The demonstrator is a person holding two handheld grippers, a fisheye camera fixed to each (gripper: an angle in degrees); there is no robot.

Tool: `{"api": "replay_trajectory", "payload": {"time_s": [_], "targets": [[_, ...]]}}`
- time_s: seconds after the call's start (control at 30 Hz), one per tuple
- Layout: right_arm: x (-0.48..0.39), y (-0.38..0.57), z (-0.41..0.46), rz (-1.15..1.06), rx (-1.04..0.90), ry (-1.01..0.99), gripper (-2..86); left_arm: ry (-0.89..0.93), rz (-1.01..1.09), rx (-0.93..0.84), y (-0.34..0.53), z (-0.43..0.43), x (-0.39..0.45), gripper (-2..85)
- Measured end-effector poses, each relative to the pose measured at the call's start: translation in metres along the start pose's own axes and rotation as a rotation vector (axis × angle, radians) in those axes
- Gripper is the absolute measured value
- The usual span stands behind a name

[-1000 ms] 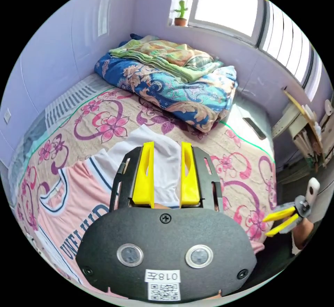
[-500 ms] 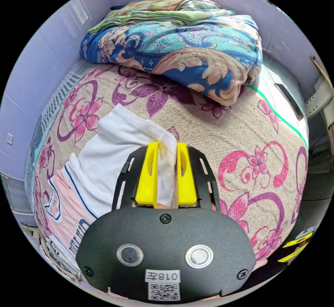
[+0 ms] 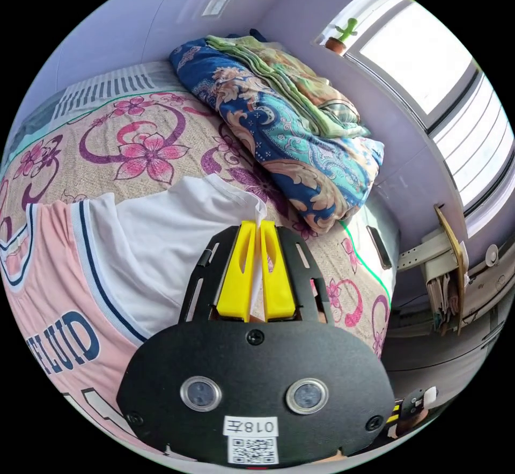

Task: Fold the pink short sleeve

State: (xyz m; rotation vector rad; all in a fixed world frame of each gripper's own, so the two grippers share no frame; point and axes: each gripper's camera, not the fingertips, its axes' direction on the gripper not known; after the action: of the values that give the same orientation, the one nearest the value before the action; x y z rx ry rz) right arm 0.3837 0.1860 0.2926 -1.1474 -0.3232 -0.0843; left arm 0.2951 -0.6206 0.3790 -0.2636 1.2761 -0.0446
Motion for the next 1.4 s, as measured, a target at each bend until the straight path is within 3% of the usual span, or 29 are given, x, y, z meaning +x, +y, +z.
{"api": "replay_trajectory", "payload": {"time_s": [0.13,0.3,0.43,0.6,0.8,0.97,1.07,1.2,1.27,1.4], "targets": [[-0.017,-0.014,0.010,0.028,-0.055,0.030,1.8,0.035,-0.021,0.030,0.016,-0.013,-0.023,-0.8],[-0.049,-0.020,-0.027,0.015,0.059,-0.006,0.4,0.105,-0.020,0.192,0.054,-0.061,-0.066,-0.9],[-0.117,-0.036,-0.060,-0.197,0.104,0.017,0.1,0.147,-0.070,0.366,0.102,-0.117,-0.118,-0.9],[-0.194,-0.072,-0.044,-0.458,-0.015,0.023,0.1,0.119,-0.336,0.622,0.234,-0.182,-0.226,-0.9],[-0.236,-0.111,0.023,-0.516,-0.215,0.108,0.2,0.100,-0.742,0.569,0.351,-0.154,-0.319,-0.9],[-0.254,-0.120,0.007,-0.463,-0.185,0.062,0.6,0.055,-0.678,0.566,0.373,-0.146,-0.319,-0.8],[-0.262,-0.121,-0.004,-0.465,-0.165,0.052,1.2,-0.064,-0.584,0.573,0.383,-0.151,-0.304,-0.4],[-0.270,-0.125,-0.009,-0.473,-0.185,0.008,3.7,-0.226,-0.562,0.418,0.402,-0.136,-0.299,5.0],[-0.276,-0.129,-0.013,-0.462,-0.233,-0.032,7.3,-0.201,-0.604,0.358,0.414,-0.129,-0.308,8.3],[-0.290,-0.122,-0.037,-0.486,-0.236,-0.076,8.8,-0.295,-0.727,0.538,0.467,-0.160,-0.302,8.9]]}}
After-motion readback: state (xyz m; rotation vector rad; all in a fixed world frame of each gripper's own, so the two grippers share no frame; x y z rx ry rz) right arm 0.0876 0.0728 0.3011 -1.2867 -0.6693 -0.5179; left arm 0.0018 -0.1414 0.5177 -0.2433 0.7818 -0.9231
